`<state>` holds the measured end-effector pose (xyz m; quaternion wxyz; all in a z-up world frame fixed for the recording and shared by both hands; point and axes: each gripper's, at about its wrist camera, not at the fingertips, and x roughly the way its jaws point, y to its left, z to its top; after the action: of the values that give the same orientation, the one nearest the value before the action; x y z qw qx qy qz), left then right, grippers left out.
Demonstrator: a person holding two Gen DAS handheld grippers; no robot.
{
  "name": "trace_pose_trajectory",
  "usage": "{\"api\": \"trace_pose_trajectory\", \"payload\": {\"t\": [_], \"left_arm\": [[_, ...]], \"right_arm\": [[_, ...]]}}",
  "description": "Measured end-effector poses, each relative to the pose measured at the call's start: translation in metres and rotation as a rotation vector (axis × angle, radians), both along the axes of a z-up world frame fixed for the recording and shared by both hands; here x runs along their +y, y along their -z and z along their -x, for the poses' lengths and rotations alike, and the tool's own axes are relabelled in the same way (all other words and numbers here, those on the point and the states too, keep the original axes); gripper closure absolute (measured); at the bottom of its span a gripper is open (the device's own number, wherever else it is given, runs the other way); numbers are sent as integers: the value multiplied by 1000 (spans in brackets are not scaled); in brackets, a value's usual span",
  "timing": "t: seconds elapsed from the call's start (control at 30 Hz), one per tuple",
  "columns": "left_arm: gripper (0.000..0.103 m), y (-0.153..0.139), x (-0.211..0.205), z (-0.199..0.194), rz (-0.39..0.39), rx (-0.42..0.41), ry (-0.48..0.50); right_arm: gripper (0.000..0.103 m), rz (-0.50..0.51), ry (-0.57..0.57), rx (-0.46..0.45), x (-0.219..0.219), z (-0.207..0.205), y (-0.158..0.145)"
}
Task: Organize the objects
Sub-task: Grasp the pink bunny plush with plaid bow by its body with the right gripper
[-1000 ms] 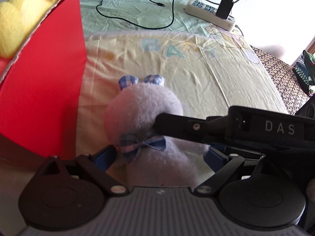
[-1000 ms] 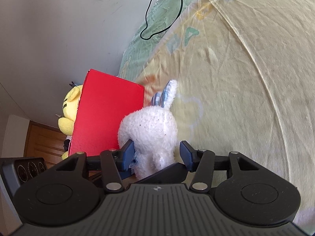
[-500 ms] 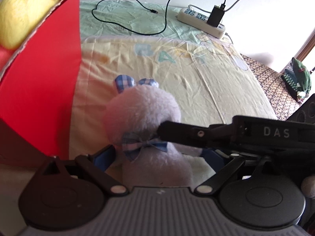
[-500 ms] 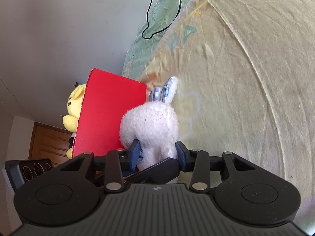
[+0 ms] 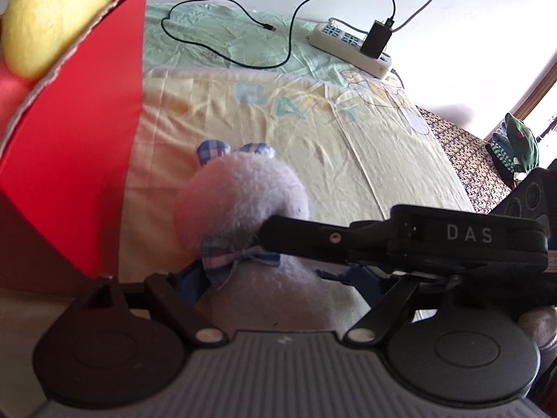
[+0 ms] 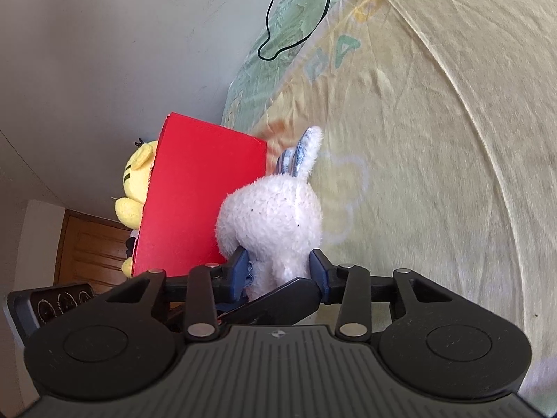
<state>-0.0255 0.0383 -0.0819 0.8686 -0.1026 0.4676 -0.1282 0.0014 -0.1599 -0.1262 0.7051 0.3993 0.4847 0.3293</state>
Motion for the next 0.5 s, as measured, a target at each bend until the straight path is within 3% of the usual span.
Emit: {"api": "trace_pose_trajectory", "payload": {"t": [0.5], "left_arm": [[24,-17,-5,40,-34,22,60]], "right_arm": [[61,7,-94,50,6,37,-13]]}}
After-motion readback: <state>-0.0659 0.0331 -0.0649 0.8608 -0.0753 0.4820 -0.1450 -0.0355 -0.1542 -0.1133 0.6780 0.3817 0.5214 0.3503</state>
